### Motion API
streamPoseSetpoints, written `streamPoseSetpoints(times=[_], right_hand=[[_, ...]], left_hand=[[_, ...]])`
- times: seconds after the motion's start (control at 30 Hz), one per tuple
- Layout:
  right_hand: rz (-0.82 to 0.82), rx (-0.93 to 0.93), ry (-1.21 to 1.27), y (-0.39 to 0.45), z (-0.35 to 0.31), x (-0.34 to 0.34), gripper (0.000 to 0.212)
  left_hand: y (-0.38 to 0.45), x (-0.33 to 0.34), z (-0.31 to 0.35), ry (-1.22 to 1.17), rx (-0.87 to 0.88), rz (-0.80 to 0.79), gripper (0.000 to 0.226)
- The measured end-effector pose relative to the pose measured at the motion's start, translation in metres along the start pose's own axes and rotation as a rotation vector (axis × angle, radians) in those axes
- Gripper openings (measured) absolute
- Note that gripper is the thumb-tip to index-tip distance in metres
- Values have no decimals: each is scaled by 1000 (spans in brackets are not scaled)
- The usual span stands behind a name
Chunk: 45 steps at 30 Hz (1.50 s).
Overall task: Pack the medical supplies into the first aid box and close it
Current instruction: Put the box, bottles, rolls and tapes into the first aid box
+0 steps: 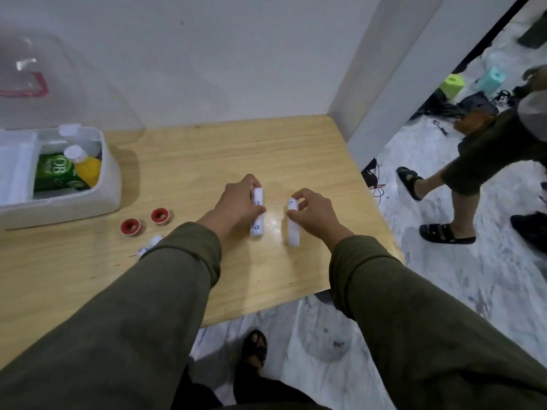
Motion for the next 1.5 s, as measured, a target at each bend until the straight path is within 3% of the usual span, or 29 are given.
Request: streamPoseSetpoints(times=[0.4, 0.87, 1.2, 1.5], right_hand=[[137, -165, 250, -29, -106, -31, 27], [186, -350, 352, -99, -268, 50, 22], [176, -407, 402, -109, -316, 99, 25], [104, -479, 222, -97, -323, 130, 24]], left_hand=[[-39, -108, 21, -135, 180, 136, 30], [-135, -271, -50, -62, 261, 374, 25], [-153, -296, -108, -57, 224, 408, 23], [-145, -287, -125, -45, 204, 336, 23]])
Point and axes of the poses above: each hand's wrist, its own y-axis towards the middle knuckle, its own x-axis out of the palm, z = x × y, the point moved 7 cm from there along y, towards the middle knuckle, and after that the axes turned 8 degrees about x, right-handed, at the moved point
